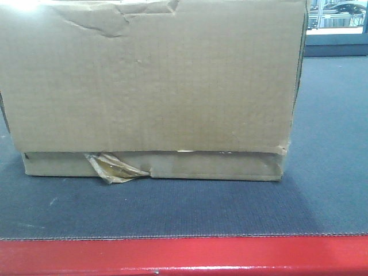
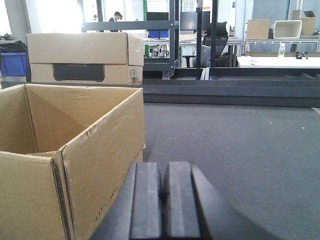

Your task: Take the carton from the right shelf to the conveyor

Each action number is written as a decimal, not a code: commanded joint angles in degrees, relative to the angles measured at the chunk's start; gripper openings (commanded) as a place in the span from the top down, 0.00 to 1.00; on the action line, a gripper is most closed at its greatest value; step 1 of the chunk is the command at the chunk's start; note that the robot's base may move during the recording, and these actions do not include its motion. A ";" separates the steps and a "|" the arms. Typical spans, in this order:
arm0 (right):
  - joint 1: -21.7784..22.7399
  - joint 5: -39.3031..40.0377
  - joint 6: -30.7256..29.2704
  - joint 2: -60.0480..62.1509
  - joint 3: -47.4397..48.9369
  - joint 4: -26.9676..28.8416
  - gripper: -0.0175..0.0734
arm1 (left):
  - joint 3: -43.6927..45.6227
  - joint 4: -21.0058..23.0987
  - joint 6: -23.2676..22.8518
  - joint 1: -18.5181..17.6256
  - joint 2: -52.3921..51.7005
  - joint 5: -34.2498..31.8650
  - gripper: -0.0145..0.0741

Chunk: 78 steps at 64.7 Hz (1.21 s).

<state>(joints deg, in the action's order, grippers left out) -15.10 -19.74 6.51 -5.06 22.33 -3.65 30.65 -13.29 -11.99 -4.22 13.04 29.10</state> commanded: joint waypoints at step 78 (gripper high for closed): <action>0.13 1.79 -0.53 0.35 -0.06 -0.55 0.87 | -30.65 12.76 14.70 7.99 -13.04 -25.87 0.82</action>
<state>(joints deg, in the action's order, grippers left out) -15.10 -19.63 6.40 -5.06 22.31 -3.65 -0.14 -0.83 2.45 3.61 0.42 4.50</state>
